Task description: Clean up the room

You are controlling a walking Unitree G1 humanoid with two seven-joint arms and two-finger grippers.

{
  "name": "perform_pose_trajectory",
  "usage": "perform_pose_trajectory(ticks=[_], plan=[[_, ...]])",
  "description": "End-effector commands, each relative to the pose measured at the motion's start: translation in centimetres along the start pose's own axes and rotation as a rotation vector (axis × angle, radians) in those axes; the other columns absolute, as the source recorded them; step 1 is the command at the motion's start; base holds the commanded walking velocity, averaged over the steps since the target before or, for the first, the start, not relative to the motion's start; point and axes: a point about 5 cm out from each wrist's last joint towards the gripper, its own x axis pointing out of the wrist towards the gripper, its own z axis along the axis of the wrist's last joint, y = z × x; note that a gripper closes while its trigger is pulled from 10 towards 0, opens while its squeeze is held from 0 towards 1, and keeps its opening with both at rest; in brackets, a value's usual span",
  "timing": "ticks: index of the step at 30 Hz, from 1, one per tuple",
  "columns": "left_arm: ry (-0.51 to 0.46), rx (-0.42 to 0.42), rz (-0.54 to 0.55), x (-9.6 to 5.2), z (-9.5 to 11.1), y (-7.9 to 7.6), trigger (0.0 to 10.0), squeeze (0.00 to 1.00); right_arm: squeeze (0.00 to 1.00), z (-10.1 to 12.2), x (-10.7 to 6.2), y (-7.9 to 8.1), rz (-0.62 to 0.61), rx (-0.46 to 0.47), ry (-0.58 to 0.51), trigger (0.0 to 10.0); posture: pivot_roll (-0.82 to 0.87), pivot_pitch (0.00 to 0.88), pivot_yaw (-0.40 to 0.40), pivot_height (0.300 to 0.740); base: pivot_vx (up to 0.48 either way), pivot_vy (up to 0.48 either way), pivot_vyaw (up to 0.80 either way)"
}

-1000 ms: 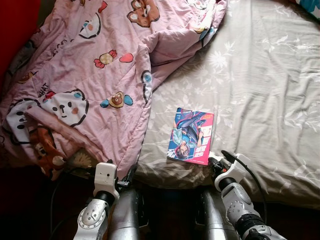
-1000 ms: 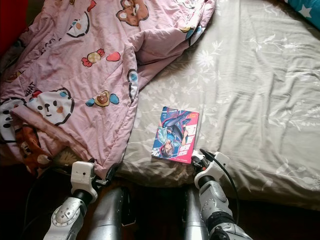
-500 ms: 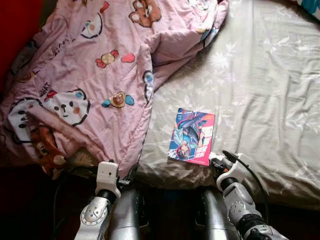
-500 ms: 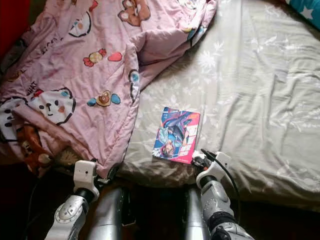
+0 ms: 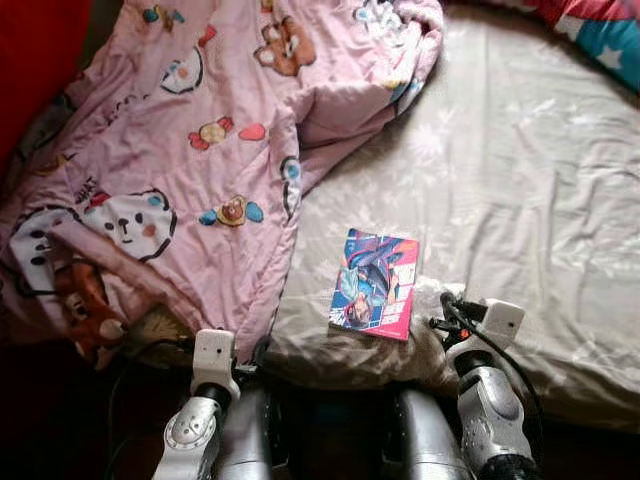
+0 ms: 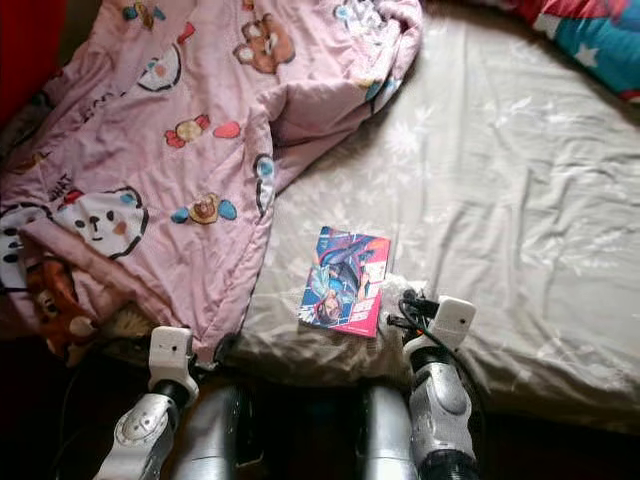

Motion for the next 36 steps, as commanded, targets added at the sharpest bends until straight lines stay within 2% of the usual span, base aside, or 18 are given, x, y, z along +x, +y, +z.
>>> perform_pose_trajectory(ticks=[1, 2, 7, 9, 17, 24, 27, 31, 34, 36], plan=[[0.060, -0.021, 0.041, -1.0, -1.6, 0.7, 10.0, 0.00, 0.00, -0.4, -0.7, -0.1, -0.005, -0.026, 0.017, 5.9, -0.06, 0.192, -0.002, 0.641, 0.000, 0.000, 0.00], [0.073, -0.041, 0.064, -1.1, -2.0, 0.9, 10.0, 0.00, 0.00, -0.5, -1.1, -0.1, -0.004, -0.028, 0.018, 10.0, -0.07, 0.181, -0.004, 0.641, 0.000, 0.000, 0.00], [0.087, -0.062, 0.084, -1.1, -2.4, 1.1, 10.0, 0.00, 0.00, -0.9, -1.6, -0.2, -0.005, -0.049, 0.040, 10.0, -0.07, 0.162, -0.008, 0.641, 0.000, 0.000, 0.00], [0.095, -0.068, 0.092, -1.1, -2.7, 1.2, 10.0, 0.00, 0.00, -1.2, -1.8, -0.7, -0.037, -0.092, 0.070, 10.0, -0.07, 0.147, -0.009, 0.650, 0.000, 0.000, 0.00], [0.132, -0.077, 0.134, -1.7, -3.5, 2.1, 10.0, 0.00, 0.00, -1.2, -1.8, -0.7, -0.030, -0.127, 0.090, 10.0, -0.07, 0.127, -0.003, 0.695, 0.000, 0.000, 0.00], [0.192, -0.116, 0.187, -2.3, -4.6, 3.0, 10.0, 0.00, 0.00, -2.8, -2.5, -0.8, -0.016, -0.166, 0.164, 10.0, -0.07, 0.088, -0.003, 0.740, 0.000, 0.000, 0.00], [0.212, -0.141, 0.220, -2.6, -4.9, 3.5, 10.0, 0.00, 0.00, -3.3, -2.6, -1.0, -0.022, -0.169, 0.188, 10.0, -0.07, 0.082, -0.003, 0.740, 0.000, 0.000, 0.00], [0.264, -0.123, 0.218, -2.8, -5.5, 3.6, 10.0, 0.00, 0.00, -4.1, -2.8, -1.5, -0.036, -0.181, 0.232, 10.0, -0.06, 0.061, 0.002, 0.740, 0.000, 0.000, 0.00], [0.337, -0.112, 0.222, -3.5, -6.5, 3.6, 10.0, 0.00, 0.00, -4.9, -3.3, -2.0, -0.055, -0.178, 0.275, 10.0, -0.07, 0.049, 0.006, 0.740, 0.000, 0.000, 0.00], [0.414, -0.101, 0.232, -4.5, -7.7, 3.7, 10.0, 0.00, 0.00, -6.5, -4.3, -2.6, -0.070, -0.188, 0.378, 10.0, -0.08, 0.045, 0.010, 0.740, 0.000, 0.000, 0.00]])
